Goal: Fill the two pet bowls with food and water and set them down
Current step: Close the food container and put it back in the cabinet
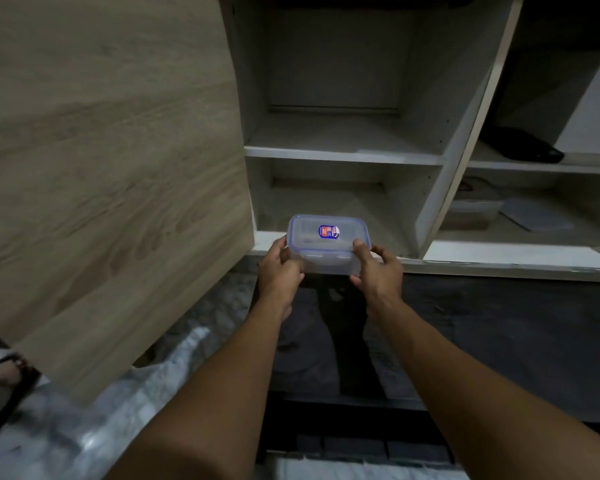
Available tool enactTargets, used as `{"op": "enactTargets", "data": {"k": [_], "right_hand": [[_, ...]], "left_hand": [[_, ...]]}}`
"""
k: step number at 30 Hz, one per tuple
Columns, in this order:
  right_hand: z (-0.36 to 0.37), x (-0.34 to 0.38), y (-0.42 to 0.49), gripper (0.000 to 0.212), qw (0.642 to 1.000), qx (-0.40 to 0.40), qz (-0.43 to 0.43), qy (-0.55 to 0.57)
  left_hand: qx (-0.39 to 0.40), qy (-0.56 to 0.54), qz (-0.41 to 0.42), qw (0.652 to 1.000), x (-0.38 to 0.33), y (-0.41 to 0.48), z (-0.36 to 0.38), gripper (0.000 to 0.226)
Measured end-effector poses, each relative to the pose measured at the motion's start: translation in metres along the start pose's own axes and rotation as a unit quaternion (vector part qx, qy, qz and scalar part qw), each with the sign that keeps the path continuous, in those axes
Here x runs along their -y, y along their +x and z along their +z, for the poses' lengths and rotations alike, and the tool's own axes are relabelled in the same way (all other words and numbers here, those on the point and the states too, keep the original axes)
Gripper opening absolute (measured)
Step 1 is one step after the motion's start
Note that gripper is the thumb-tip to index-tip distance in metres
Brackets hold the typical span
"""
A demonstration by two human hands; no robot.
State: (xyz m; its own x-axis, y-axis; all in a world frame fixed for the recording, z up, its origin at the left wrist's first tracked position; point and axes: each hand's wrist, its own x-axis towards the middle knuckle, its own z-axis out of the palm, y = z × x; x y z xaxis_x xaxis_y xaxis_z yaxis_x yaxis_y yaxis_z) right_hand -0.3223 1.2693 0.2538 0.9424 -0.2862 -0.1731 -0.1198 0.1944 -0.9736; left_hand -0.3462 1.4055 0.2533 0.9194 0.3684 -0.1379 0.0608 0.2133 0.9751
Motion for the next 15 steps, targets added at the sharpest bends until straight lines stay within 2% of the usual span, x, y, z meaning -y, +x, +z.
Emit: {"op": "enactTargets", "data": {"k": [3,5,9,12,15], "right_hand": [[-0.001,-0.001,0.006,0.054,1.000,0.013,-0.015,-0.008],[0.000,-0.007,0.011,0.067,0.998,0.020,-0.034,-0.039],[0.000,-0.015,0.023,0.038,0.992,0.005,-0.064,-0.104],[-0.002,-0.016,0.029,0.029,0.986,-0.038,-0.092,-0.136],[-0.002,-0.016,0.035,0.026,0.984,-0.052,-0.101,-0.137]], "left_hand": [[-0.009,0.031,0.021,0.999,0.014,0.015,0.003,0.060],[-0.027,0.047,0.025,0.998,0.021,0.024,0.006,0.058],[-0.103,0.096,0.026,0.990,0.021,0.030,0.016,0.045],[-0.150,0.121,0.040,0.980,0.020,0.032,0.020,0.040],[-0.162,0.140,0.044,0.976,0.019,0.034,0.025,0.038]]}}
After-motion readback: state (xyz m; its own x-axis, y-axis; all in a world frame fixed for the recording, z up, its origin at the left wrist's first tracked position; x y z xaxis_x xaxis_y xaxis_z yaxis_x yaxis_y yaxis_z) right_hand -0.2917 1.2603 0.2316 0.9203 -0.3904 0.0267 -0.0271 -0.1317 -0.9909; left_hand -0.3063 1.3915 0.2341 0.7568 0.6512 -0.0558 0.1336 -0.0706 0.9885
